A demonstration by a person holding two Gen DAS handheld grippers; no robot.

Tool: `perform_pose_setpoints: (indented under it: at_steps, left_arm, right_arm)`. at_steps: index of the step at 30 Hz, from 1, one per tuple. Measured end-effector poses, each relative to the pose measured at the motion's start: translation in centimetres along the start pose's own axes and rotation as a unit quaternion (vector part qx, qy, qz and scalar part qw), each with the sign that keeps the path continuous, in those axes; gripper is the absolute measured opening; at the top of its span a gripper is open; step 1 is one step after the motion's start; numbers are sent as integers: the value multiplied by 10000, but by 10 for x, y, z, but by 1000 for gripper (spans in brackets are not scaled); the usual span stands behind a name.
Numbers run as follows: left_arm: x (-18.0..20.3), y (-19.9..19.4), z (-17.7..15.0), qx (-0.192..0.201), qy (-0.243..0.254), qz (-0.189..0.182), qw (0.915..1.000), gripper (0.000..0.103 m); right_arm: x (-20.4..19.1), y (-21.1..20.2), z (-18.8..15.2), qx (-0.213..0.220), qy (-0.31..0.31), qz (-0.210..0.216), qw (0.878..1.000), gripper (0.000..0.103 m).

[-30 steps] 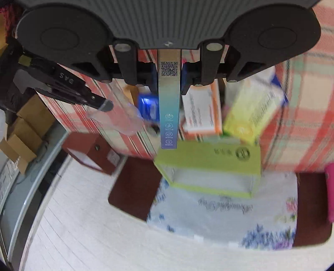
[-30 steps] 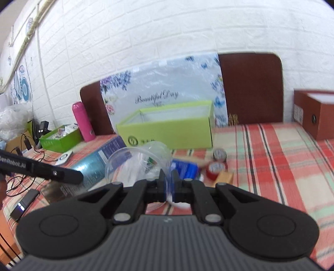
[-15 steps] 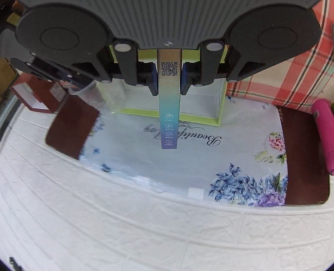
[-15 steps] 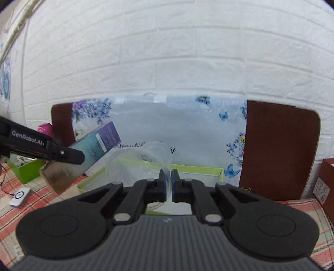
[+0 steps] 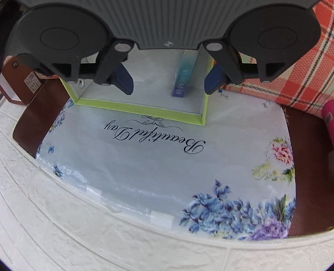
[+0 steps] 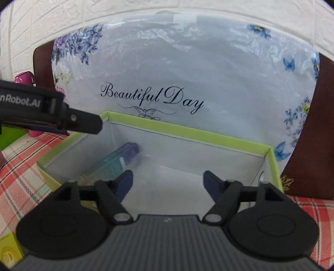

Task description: Organize objects

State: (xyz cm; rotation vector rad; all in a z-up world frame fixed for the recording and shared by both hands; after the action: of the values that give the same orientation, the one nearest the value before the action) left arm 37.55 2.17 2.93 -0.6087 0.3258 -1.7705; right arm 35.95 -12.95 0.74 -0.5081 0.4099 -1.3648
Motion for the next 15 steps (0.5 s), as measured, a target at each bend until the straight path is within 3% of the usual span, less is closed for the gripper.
perform_pose_setpoints:
  at_steps: [6, 15]
  left_arm:
    - [12, -21, 2, -4, 155, 122, 9998, 78]
    - [58, -95, -8, 207, 338, 34, 9992, 84]
  right_arm:
    - [14, -33, 6, 231, 81, -186, 9995, 103]
    - [32, -121, -8, 663, 436, -241, 9966, 103]
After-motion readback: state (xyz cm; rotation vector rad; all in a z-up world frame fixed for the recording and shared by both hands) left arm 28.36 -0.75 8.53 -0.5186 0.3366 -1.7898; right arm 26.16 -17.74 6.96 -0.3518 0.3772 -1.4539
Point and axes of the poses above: each gripper's, at about its wrist camera, not at the fingertips, and y roughly the way its jaws point, x to its right, z to its top, the point moved 5 cm from there along y, roughly the way its jaws point, and after that the axes turned 2 degrees about y, right-handed, at the moved point
